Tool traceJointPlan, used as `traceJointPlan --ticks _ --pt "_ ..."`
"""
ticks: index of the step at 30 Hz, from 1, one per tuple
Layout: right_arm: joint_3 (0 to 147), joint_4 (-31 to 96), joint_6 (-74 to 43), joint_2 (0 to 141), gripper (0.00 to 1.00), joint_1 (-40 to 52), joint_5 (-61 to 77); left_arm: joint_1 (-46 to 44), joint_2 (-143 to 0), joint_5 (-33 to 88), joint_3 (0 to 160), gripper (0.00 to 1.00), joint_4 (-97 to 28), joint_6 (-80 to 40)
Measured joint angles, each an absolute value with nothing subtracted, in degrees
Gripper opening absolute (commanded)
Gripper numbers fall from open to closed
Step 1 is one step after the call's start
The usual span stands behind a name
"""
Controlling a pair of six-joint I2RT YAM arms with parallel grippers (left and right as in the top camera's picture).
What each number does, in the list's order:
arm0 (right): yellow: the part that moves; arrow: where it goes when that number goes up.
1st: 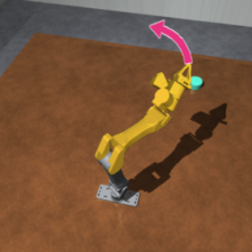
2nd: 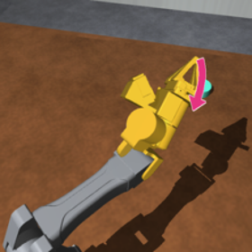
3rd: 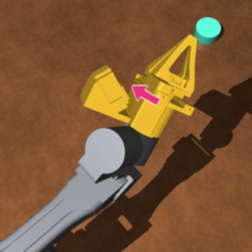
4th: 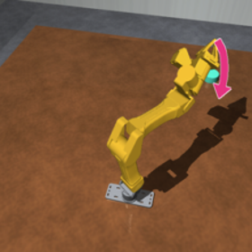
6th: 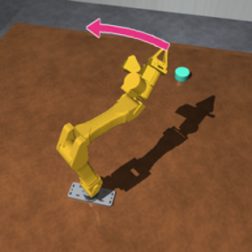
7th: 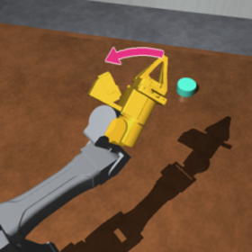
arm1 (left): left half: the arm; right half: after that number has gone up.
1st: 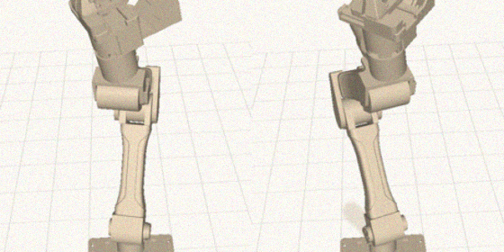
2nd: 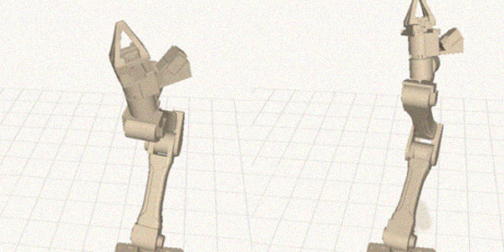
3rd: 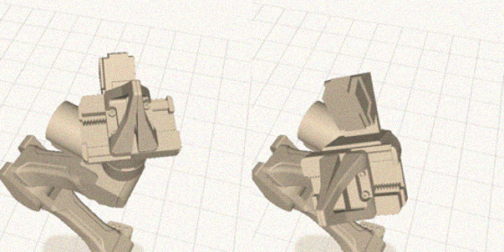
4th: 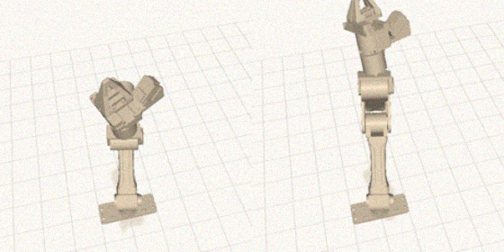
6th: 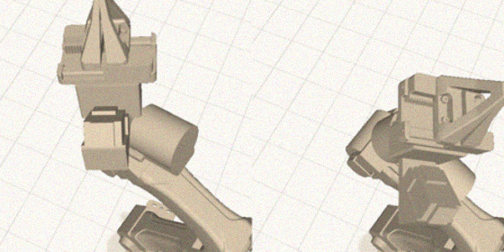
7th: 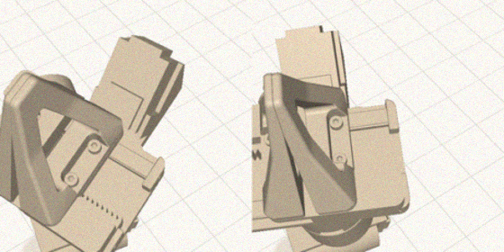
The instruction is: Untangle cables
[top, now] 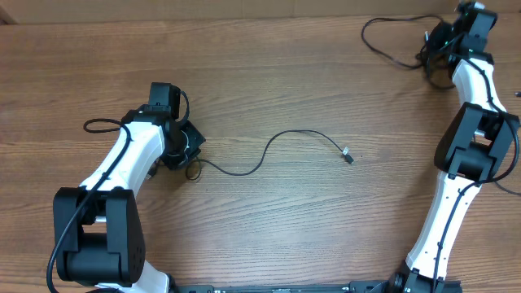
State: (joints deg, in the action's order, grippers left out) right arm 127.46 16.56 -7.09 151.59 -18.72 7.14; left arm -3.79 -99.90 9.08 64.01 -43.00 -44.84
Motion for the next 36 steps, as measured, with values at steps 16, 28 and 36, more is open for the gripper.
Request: traceJointPlan --ticks 16,28,36 --pt "131.5 46.9 -7.5 129.8 1.00 -18.7 10.1 -4.6 -99.9 28.9 63.7 0.04 -28.3 -37.0" --pt "130.3 88.1 -7.6 121.4 1.00 -17.8 24.2 -18.7 -100.1 55.6 63.7 0.04 -9.4 -17.1" --pt "116.4 87.0 -7.7 122.4 1.00 -9.2 29.9 -18.1 -100.1 61.0 63.7 0.06 -6.8 -12.1"
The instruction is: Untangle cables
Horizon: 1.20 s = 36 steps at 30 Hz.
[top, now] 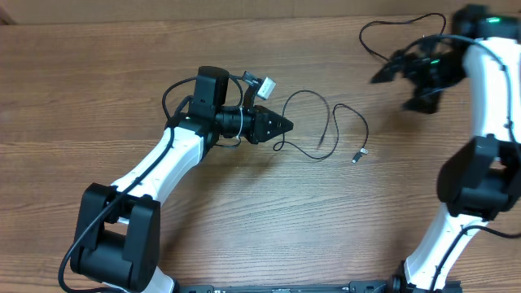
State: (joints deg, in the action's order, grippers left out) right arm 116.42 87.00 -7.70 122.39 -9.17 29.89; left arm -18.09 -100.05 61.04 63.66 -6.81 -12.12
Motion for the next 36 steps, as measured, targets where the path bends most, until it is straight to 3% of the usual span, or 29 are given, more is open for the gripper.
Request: traceJointPlan --ticks 3,8,15,18,22,25,28,30,32,36 --pt "110.3 81.5 -7.7 122.4 1.00 -5.1 32.8 -18.0 -100.1 60.8 63.7 0.11 -8.8 -10.0" --pt "102.1 71.3 -9.0 122.4 1.00 0.0 34.7 -18.8 -100.1 53.6 63.7 0.09 -14.9 -8.9" --pt "95.2 59.5 -9.6 122.4 1.00 2.9 32.0 -18.5 -100.1 40.9 63.7 0.16 -16.8 -15.9" --pt "92.0 54.6 -9.7 122.4 1.00 4.7 31.2 -17.6 -100.1 38.9 63.7 0.23 -16.7 -19.3" --pt "88.2 49.6 -10.3 122.4 1.00 7.6 31.0 -15.2 -100.1 37.5 63.7 0.44 -17.2 -23.9" --pt "86.6 48.1 -10.3 122.4 1.00 9.3 31.2 -12.8 -100.1 36.3 63.7 0.54 -19.2 -26.7" --pt "86.6 48.2 -10.4 122.4 0.83 9.9 31.2 -10.5 -100.1 35.5 63.7 0.59 -21.6 -28.4" --pt "86.3 49.2 -9.2 122.4 0.81 9.9 31.0 -9.2 -100.1 35.2 63.6 0.64 -23.5 -28.8" --pt "86.1 51.4 -6.6 122.4 0.81 9.9 31.0 -7.7 -100.1 35.0 63.6 0.69 -25.6 -29.1" --pt "86.1 58.3 2.1 122.4 0.94 10.0 31.6 -5.6 -100.1 34.4 63.6 0.78 -29.0 -29.7"
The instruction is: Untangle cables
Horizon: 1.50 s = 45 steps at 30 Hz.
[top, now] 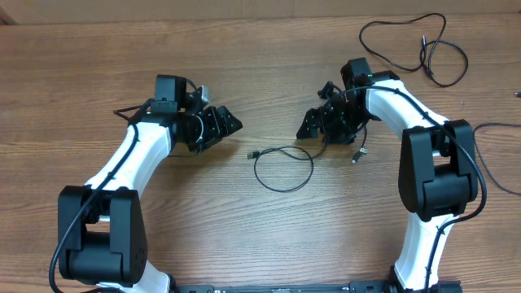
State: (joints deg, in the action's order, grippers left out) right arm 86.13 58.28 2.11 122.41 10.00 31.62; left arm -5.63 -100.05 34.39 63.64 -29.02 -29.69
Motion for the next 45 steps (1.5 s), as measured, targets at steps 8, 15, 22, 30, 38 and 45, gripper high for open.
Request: traceJointPlan --ticks 8,15,22,30,38,45 --pt "86.1 60.9 11.0 121.7 1.00 15.0 28.3 -5.1 -100.1 32.0 63.6 0.84 -29.4 -29.9" --pt "86.3 56.6 9.5 120.8 1.00 25.4 12.8 -5.1 -100.1 29.7 63.6 0.89 -29.4 -29.9" --pt "86.2 54.5 8.1 121.3 1.00 31.9 1.6 -5.1 -100.1 28.0 63.6 0.92 -29.6 -29.9" --pt "82.7 47.5 4.4 120.0 0.04 34.7 -1.0 -5.1 -100.1 27.1 63.6 1.00 -30.0 -29.9" --pt "83.6 53.3 -2.6 119.8 0.04 30.2 -2.7 -5.1 -100.1 27.1 63.6 0.99 -30.3 -29.9" --pt "84.8 58.7 -3.5 119.2 0.04 17.6 -5.2 -5.1 -100.1 27.1 63.6 0.99 -30.2 -29.9"
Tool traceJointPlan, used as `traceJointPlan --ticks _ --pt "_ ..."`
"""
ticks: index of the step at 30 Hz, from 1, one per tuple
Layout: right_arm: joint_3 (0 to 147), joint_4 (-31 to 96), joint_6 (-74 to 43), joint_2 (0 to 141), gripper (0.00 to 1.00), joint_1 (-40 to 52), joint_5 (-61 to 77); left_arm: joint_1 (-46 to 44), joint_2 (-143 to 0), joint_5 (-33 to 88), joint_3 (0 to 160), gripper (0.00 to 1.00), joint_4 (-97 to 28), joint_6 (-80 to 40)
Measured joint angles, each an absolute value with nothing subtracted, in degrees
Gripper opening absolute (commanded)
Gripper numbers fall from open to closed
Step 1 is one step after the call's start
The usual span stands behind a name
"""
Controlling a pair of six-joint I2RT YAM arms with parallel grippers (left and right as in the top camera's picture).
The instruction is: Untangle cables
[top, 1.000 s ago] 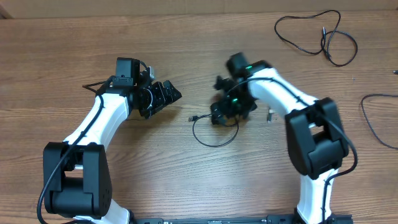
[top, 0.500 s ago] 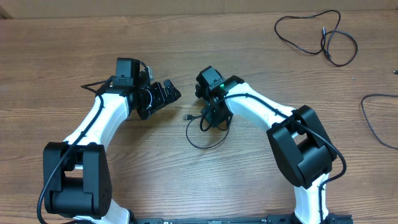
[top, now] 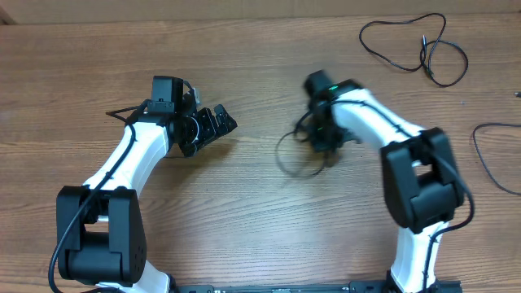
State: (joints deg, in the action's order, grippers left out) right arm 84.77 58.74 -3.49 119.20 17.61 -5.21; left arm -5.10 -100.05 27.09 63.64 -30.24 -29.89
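Note:
A thin black cable shows as a blurred loop at the table's middle. It hangs from under my right gripper, which points down onto it and appears shut on it; blur hides the fingers. My left gripper stands open and empty a short way left of the loop, pointing right.
A second black cable lies in loose loops at the back right corner. A third cable curls in at the right edge. The left arm's own wire sticks out behind its wrist.
My right gripper has moved left and forward from beside the cable's right part to over its loop. The loop is now smeared and drawn closer under the gripper. The left arm has barely moved.
First the cable lay stretched across the middle, my left gripper at its left end and my right arm at the back right corner. Then the left gripper was at centre with the cable bunched beside it. It then stood open at left, and the right gripper reached the loop.

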Motion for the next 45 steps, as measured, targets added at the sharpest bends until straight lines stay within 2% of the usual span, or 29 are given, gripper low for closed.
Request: traceJointPlan --ticks 9,16,17,18,19,24,30,37,45 --pt "85.5 55.7 3.7 114.2 0.04 -1.6 -6.4 -5.1 -100.1 27.1 63.6 1.00 -30.2 -29.9" --pt "85.1 48.9 5.6 114.4 0.04 -11.3 -3.3 -5.1 -100.1 26.9 63.6 1.00 -30.2 -29.9" --pt "85.1 48.9 5.8 114.5 0.17 -12.3 -2.7 -5.1 -100.1 26.9 63.6 1.00 -30.2 -29.9" --pt "85.1 48.9 5.6 114.6 0.74 -13.0 -2.1 -5.1 -100.1 26.9 63.6 1.00 -30.2 -29.9" --pt "85.1 49.1 5.6 114.7 1.00 -13.6 -1.5 -5.1 -100.1 26.9 63.6 1.00 -30.2 -29.9" --pt "86.8 56.1 3.4 114.9 1.00 -14.6 4.3 -5.1 -100.1 26.9 63.6 1.00 -30.2 -29.9" --pt "100.2 67.2 1.9 113.1 1.00 -14.5 9.5 -5.1 -100.1 26.9 63.6 1.00 -30.2 -29.9" --pt "105.6 75.2 -0.5 92.5 1.00 -14.5 12.2 -5.1 -100.1 26.9 63.6 1.00 -30.3 -29.9" --pt "106.9 90.5 -1.3 70.9 1.00 -14.5 17.3 -5.1 -100.1 26.9 63.6 0.99 -30.2 -29.9"
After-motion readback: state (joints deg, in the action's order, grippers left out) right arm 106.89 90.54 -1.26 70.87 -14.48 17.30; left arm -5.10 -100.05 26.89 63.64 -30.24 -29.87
